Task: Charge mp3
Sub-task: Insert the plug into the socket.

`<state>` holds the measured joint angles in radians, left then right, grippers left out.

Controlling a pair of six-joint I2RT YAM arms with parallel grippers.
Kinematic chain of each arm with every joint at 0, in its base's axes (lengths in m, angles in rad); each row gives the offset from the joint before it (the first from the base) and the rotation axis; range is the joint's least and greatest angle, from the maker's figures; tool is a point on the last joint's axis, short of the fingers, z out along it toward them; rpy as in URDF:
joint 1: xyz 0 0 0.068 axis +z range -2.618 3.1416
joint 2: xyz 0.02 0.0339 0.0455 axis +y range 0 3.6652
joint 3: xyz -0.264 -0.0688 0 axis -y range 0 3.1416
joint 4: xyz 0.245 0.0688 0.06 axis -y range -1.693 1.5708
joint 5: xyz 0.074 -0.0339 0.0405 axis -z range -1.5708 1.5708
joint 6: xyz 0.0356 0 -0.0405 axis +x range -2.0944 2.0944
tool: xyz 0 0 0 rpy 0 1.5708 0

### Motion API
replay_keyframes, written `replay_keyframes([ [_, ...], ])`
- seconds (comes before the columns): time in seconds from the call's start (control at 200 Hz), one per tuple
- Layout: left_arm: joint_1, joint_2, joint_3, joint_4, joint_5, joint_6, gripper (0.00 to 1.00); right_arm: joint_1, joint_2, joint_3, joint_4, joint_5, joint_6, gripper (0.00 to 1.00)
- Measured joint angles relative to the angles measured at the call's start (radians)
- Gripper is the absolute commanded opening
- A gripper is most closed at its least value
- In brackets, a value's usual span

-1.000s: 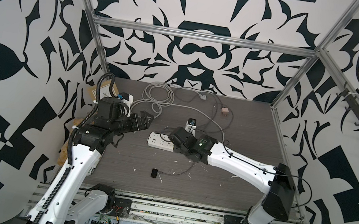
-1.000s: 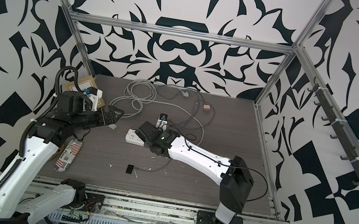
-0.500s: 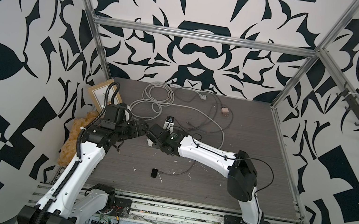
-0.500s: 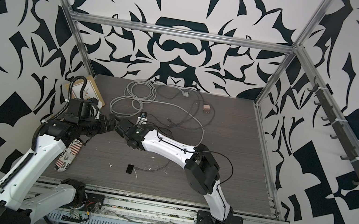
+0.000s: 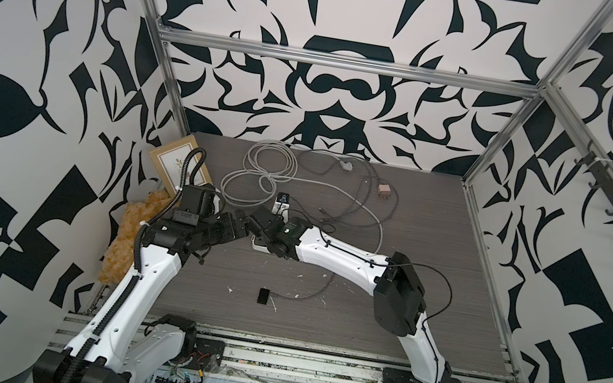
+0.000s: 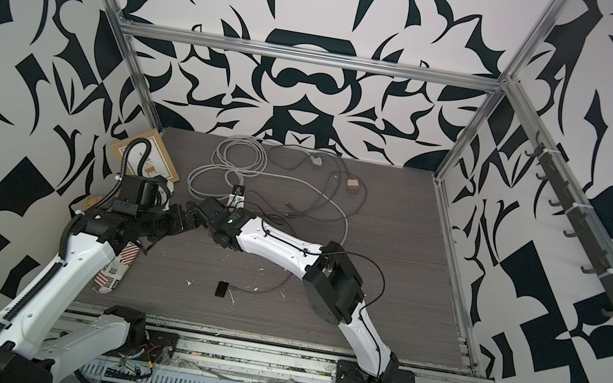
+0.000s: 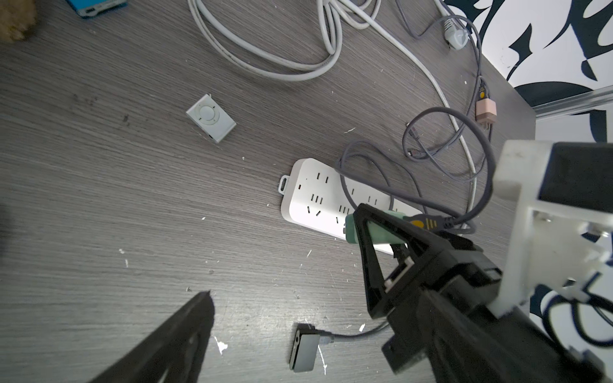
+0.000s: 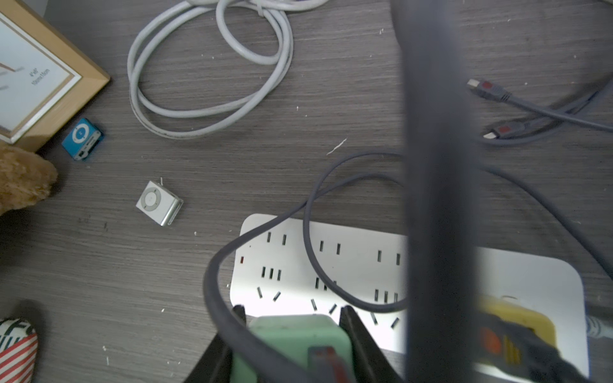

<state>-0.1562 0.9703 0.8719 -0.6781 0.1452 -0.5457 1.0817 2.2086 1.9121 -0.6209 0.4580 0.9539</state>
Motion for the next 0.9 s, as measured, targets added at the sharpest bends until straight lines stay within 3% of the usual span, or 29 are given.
replay_keyframes([
  [0.465, 0.022, -0.004, 0.001, -0.023, -0.120, -0.024, 0.99, -0.020, 0.110, 0.079, 0.015, -0.051, -0.018, 0.00],
  [0.9, 0.025, -0.004, 0.005, -0.022, -0.145, -0.032, 1.00, -0.023, 0.166, 0.164, 0.018, -0.069, -0.018, 0.00],
])
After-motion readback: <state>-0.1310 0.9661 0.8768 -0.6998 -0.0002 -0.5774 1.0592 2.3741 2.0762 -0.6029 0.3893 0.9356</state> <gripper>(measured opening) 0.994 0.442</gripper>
